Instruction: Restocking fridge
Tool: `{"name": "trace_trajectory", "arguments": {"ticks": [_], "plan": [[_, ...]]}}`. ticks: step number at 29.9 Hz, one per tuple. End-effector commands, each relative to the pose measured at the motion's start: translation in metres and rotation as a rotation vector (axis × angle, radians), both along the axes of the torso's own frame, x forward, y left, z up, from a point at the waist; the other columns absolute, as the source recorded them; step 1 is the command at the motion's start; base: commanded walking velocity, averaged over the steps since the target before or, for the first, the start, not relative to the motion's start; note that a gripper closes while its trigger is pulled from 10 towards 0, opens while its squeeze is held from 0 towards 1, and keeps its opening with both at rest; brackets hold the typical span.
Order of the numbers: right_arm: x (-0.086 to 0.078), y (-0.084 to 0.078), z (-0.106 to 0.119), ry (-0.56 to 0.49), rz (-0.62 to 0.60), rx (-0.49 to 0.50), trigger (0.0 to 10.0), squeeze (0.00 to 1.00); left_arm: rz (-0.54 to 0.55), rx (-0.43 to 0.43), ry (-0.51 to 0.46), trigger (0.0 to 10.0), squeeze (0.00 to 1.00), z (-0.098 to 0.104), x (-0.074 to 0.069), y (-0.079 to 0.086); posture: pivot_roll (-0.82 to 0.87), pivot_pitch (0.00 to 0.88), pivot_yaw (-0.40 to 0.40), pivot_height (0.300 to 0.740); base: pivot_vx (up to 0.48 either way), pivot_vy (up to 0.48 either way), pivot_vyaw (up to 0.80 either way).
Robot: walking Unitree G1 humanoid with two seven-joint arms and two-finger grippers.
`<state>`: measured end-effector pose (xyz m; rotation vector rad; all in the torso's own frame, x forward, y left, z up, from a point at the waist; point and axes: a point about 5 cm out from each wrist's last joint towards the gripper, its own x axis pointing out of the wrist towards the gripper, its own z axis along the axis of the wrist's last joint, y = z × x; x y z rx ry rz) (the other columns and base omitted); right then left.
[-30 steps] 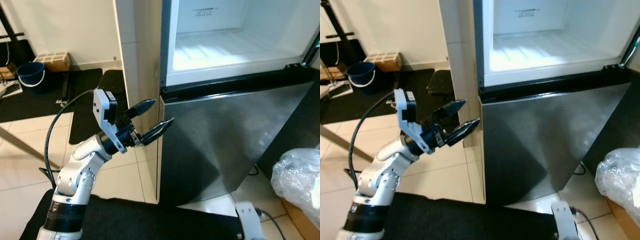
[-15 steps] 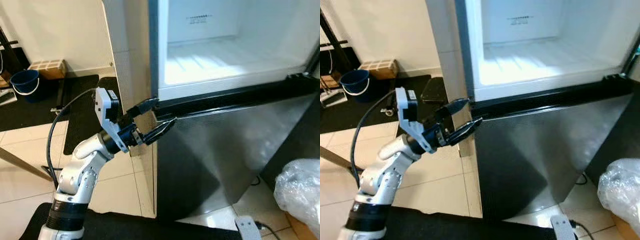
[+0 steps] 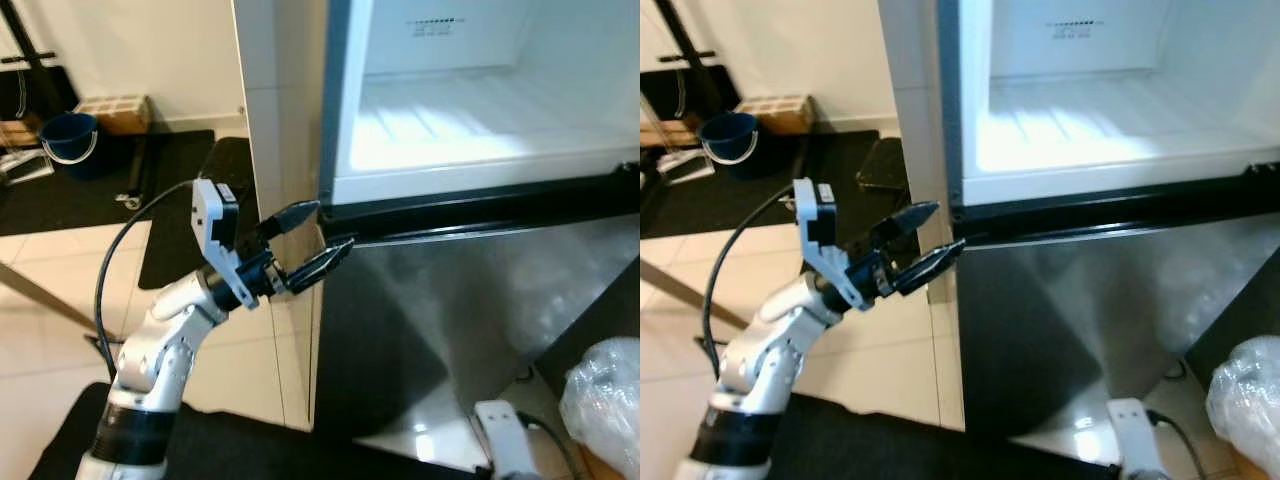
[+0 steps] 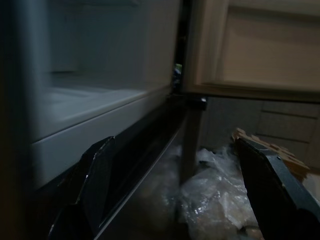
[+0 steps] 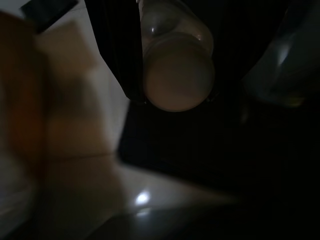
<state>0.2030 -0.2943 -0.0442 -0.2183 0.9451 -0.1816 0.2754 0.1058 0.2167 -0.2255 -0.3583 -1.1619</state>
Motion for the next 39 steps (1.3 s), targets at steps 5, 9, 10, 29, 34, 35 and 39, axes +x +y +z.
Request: {"name": "trace_trajectory", "arguments": {"ticks": [5,9,10,29,34,35,39], "plan": [[0.034,-0.025,0.037,-0.188,-0.055,-0.068,10.0,0.00,-0.017,-0.002,-0.015,10.0,0.00,0.003,-0.001,-0.002,-0.01,0.000,0.022,0.740,0.000,0.000,0.00],[0.059,-0.037,0.068,-0.317,-0.053,-0.085,10.0,0.00,-0.010,-0.007,-0.020,10.0,0.00,0.005,-0.001,0.000,-0.01,0.000,0.023,0.740,0.000,0.000,0.00],[0.074,-0.039,0.086,-0.385,-0.018,-0.080,10.0,0.00,-0.009,-0.007,-0.023,10.0,0.00,0.005,-0.001,0.001,-0.01,0.000,0.022,0.740,0.000,0.000,0.00],[0.114,-0.043,0.186,-0.762,0.417,0.215,10.0,0.00,-0.055,0.028,-0.041,10.0,0.00,0.007,-0.007,0.011,0.00,0.000,0.021,0.740,0.000,0.000,0.00],[0.110,-0.044,0.198,-0.797,0.518,0.281,10.0,0.00,-0.074,0.034,-0.043,10.0,0.00,0.007,-0.009,0.011,0.00,0.000,0.021,0.740,0.000,0.000,0.00],[0.107,-0.046,0.204,-0.813,0.568,0.315,10.0,0.00,-0.083,0.038,-0.045,10.0,0.00,0.007,-0.010,0.011,0.00,0.000,0.021,0.740,0.000,0.000,0.00],[0.098,-0.050,0.232,-0.895,0.692,0.380,10.0,0.00,-0.089,0.068,-0.044,10.0,0.00,0.006,-0.011,0.010,0.00,0.000,0.023,0.740,0.000,0.000,0.00]]}}
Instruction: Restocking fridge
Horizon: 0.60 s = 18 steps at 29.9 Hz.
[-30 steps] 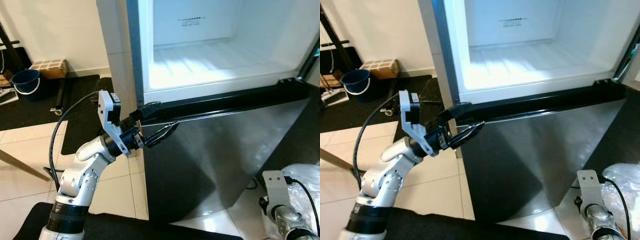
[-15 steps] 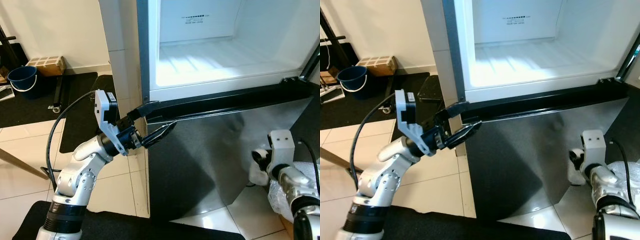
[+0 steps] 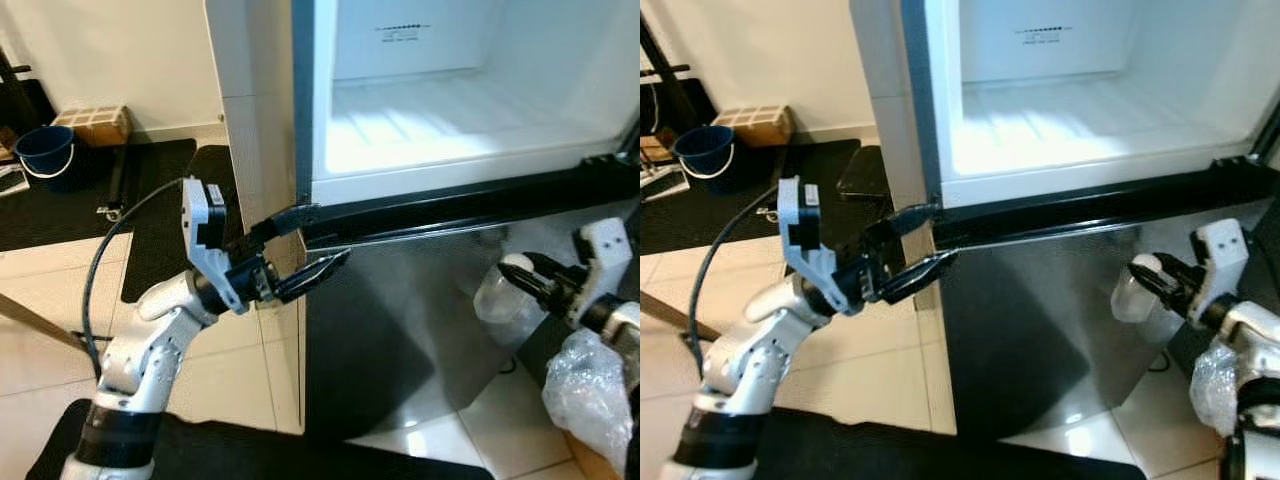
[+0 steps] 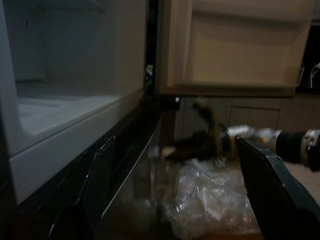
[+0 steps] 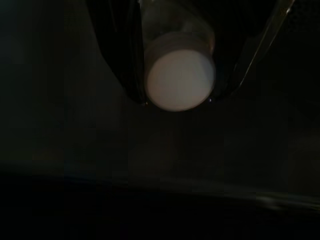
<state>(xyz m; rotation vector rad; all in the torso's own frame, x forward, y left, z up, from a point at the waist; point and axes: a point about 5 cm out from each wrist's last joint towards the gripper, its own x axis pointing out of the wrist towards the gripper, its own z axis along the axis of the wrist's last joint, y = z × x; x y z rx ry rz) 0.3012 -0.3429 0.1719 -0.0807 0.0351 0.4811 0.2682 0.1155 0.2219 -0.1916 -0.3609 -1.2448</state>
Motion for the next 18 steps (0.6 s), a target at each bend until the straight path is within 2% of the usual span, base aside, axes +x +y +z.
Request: {"name": "trace_trajectory", "arguments": {"ticks": [1,2,3,7,9,10,13,14,18], "plan": [[-0.001,-0.001,0.015,-0.061,0.031,0.015,10.0,0.00,-0.014,0.033,-0.013,10.0,0.00,0.001,-0.003,0.000,0.00,0.000,0.023,0.740,0.000,0.000,0.00],[-0.003,-0.002,0.026,-0.098,0.055,0.026,10.0,0.00,-0.006,0.042,-0.008,10.0,0.00,0.000,-0.003,-0.001,0.00,0.000,0.023,0.740,0.000,0.000,0.00],[-0.003,-0.002,0.026,-0.098,0.055,0.026,10.0,0.00,-0.006,0.042,-0.008,10.0,0.00,0.000,-0.003,-0.001,0.00,0.000,0.023,0.740,0.000,0.000,0.00],[-0.012,-0.004,0.061,-0.226,0.148,0.054,10.0,0.00,-0.022,0.043,0.010,10.0,0.00,-0.003,-0.005,-0.006,0.00,0.000,0.022,0.740,0.000,0.000,0.00],[-0.013,-0.003,0.065,-0.243,0.165,0.058,10.0,0.00,-0.034,0.041,0.013,10.0,0.00,-0.004,-0.006,-0.008,0.00,0.000,0.022,0.740,0.000,0.000,0.00],[-0.018,-0.002,0.076,-0.287,0.206,0.070,10.0,0.00,-0.057,0.042,0.014,10.0,0.00,-0.004,-0.009,-0.011,0.00,0.000,0.022,0.740,0.000,0.000,0.00],[-0.021,-0.001,0.081,-0.300,0.225,0.077,10.0,0.00,-0.062,0.043,0.015,10.0,0.00,-0.005,-0.009,-0.012,0.00,0.000,0.020,0.740,0.000,0.000,0.00],[-0.026,0.001,0.091,-0.334,0.260,0.092,10.0,0.00,-0.064,0.044,0.015,10.0,0.00,-0.005,-0.010,-0.012,0.00,0.000,0.021,0.740,0.000,0.000,0.00],[-0.031,0.008,0.105,-0.384,0.311,0.102,10.0,0.00,-0.052,0.043,0.011,10.0,0.00,-0.004,-0.008,-0.012,0.00,0.000,0.019,0.740,0.000,0.000,0.00]]}}
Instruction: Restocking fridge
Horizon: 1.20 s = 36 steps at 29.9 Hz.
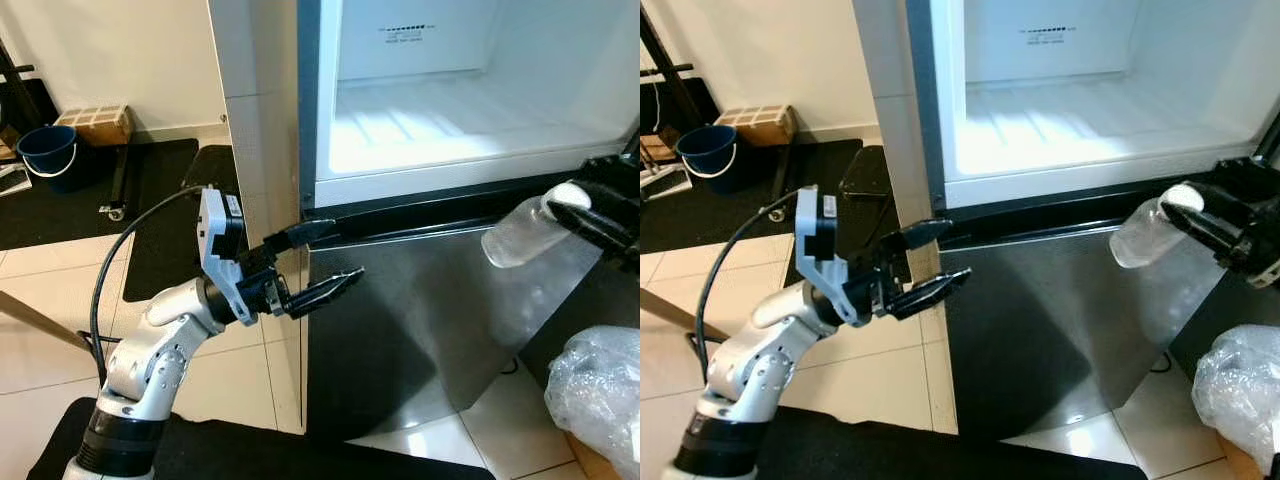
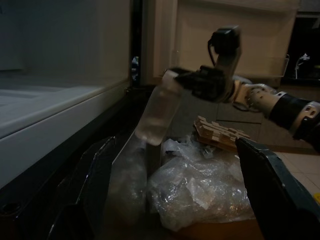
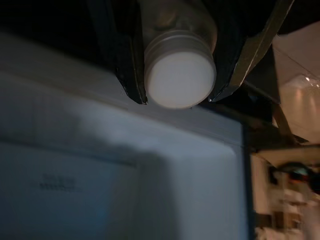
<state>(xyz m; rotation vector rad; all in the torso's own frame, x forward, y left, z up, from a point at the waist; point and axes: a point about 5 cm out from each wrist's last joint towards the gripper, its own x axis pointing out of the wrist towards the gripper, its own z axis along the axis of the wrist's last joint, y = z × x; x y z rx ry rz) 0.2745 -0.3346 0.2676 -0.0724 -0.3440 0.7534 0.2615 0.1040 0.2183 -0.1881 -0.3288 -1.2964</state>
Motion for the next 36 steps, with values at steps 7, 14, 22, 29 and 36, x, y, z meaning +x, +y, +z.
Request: {"name": "trace_trajectory", "arguments": {"ticks": [7,14,22,29,36], "plan": [[0.002,0.009,0.033,-0.152,-0.013,-0.012,10.0,0.00,0.037,0.020,-0.007,10.0,0.00,0.001,0.003,-0.002,0.00,0.000,0.019,0.740,0.000,0.000,0.00],[0.019,0.025,0.043,-0.170,-0.092,-0.047,10.0,0.00,0.081,0.025,0.000,10.0,0.00,-0.001,0.010,-0.009,0.00,0.000,0.018,0.740,0.000,0.000,0.00],[0.051,0.043,0.044,-0.154,-0.210,-0.028,10.0,0.00,0.143,0.006,0.007,10.0,0.00,-0.001,0.018,-0.016,0.00,0.000,0.022,0.740,0.000,0.000,0.00],[0.077,0.066,0.057,-0.187,-0.257,0.043,10.0,0.00,0.172,-0.017,0.000,10.0,0.00,0.003,0.022,-0.020,0.00,0.000,0.021,0.740,0.000,0.000,0.00],[0.084,0.076,0.068,-0.213,-0.228,0.066,10.0,0.00,0.186,-0.019,-0.003,10.0,0.00,0.003,0.025,-0.024,0.01,0.000,0.019,0.740,0.000,0.000,0.00]]}}
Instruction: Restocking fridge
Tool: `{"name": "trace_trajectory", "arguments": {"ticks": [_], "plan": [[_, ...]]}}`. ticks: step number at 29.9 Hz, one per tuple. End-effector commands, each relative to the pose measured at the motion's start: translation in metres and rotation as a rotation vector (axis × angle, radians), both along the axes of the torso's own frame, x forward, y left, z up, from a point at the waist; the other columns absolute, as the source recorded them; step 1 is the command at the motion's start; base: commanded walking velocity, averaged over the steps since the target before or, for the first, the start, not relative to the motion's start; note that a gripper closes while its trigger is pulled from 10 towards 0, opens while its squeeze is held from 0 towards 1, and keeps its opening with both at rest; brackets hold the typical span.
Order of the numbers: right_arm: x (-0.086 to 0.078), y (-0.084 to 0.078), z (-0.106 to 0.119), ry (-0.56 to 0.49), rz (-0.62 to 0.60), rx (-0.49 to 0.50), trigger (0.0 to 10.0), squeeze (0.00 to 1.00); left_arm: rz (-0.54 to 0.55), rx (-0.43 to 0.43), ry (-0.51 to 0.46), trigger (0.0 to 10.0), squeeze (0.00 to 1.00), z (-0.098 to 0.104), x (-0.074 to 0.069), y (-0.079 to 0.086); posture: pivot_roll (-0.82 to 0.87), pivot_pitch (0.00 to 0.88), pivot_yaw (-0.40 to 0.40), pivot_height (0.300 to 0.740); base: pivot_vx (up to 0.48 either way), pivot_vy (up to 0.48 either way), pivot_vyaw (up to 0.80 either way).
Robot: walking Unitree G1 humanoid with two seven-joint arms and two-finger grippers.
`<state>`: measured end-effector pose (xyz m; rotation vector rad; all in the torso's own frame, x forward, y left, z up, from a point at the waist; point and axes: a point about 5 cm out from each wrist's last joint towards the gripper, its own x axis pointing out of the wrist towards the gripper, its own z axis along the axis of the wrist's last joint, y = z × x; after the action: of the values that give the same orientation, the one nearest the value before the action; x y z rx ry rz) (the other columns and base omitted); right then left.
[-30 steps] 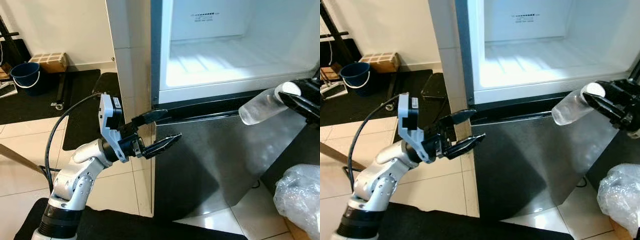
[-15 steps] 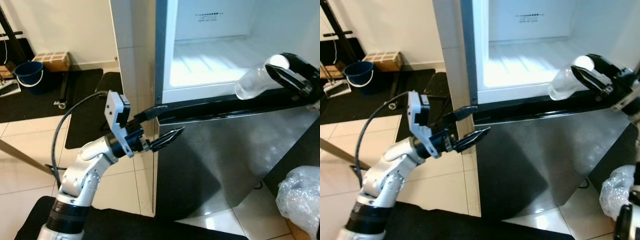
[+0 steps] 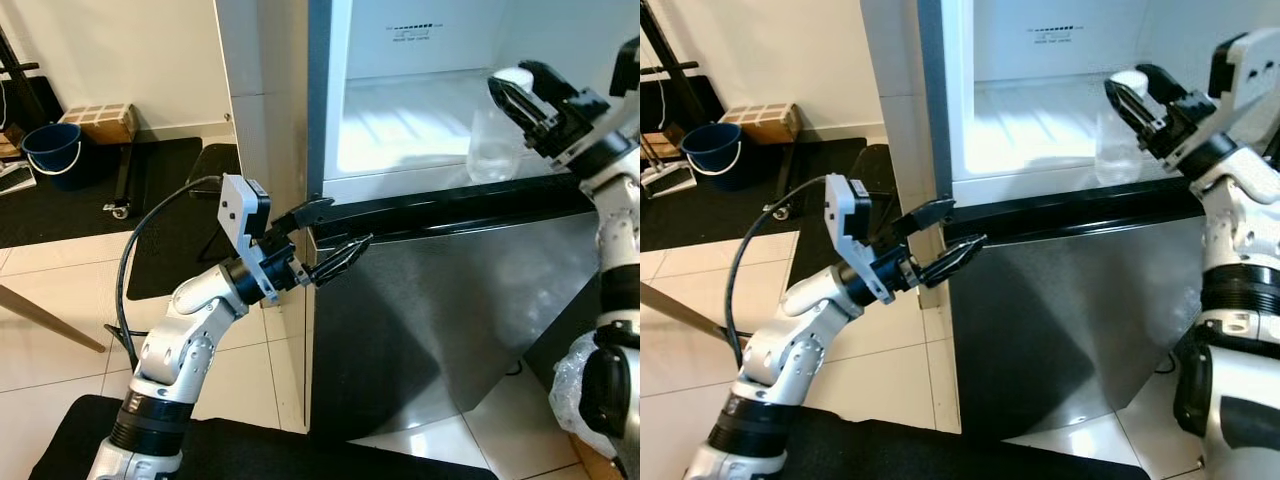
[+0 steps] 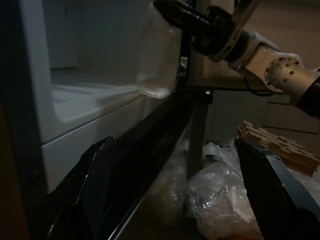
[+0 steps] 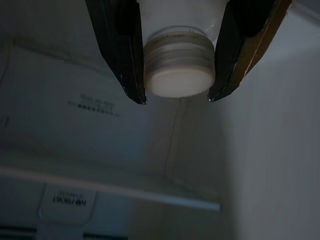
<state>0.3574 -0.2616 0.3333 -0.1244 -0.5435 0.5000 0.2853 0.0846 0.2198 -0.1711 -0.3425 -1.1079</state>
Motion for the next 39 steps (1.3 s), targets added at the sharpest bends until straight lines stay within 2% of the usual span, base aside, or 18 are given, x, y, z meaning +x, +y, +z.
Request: {"name": "trace_trajectory", "arguments": {"ticks": [1,5,9,14,15,19,22,27,32,39], "plan": [[0.002,0.004,0.003,-0.015,0.013,-0.001,10.0,0.00,-0.001,-0.003,-0.011,10.0,0.00,0.002,0.001,-0.005,0.01,0.000,0.019,0.740,0.000,0.000,0.00],[0.006,0.005,0.012,-0.038,0.023,0.047,10.0,0.00,0.001,-0.003,-0.011,10.0,0.00,0.001,0.001,-0.006,0.01,0.000,0.019,0.740,0.000,0.000,0.00],[0.021,0.012,0.005,0.038,-0.050,0.066,10.0,0.00,0.029,-0.006,-0.012,10.0,0.00,0.002,0.005,-0.007,0.01,0.000,0.019,0.740,0.000,0.000,0.00],[0.026,0.016,0.002,0.066,-0.070,0.079,10.0,0.00,0.048,-0.012,-0.014,10.0,0.00,0.004,0.008,-0.008,0.01,0.000,0.019,0.740,0.000,0.000,0.00],[0.032,0.027,-0.001,0.083,-0.077,0.094,10.0,0.00,0.058,-0.020,-0.014,10.0,0.00,0.005,0.009,-0.008,0.01,0.000,0.019,0.740,0.000,0.000,0.00],[0.040,0.036,-0.005,0.117,-0.107,0.123,10.0,0.00,0.071,-0.026,-0.019,10.0,0.00,0.006,0.011,-0.011,0.01,0.000,0.019,0.740,0.000,0.000,0.00],[0.042,0.038,-0.006,0.125,-0.115,0.131,10.0,0.00,0.075,-0.027,-0.021,10.0,0.00,0.006,0.011,-0.011,0.01,0.000,0.019,0.740,0.000,0.000,0.00],[0.049,0.053,-0.004,0.139,-0.104,0.162,10.0,0.00,0.073,-0.036,-0.025,10.0,0.00,0.009,0.012,-0.015,0.01,0.000,0.021,0.740,0.000,0.000,0.00],[0.050,0.057,-0.001,0.131,-0.107,0.170,10.0,0.00,0.072,-0.035,-0.025,10.0,0.00,0.009,0.012,-0.016,0.02,0.000,0.021,0.740,0.000,0.000,0.00],[0.055,0.070,-0.001,0.140,-0.125,0.126,10.0,0.00,0.067,-0.035,-0.022,10.0,0.00,0.007,0.011,-0.017,0.02,0.000,0.020,0.740,0.000,0.000,0.00]]}}
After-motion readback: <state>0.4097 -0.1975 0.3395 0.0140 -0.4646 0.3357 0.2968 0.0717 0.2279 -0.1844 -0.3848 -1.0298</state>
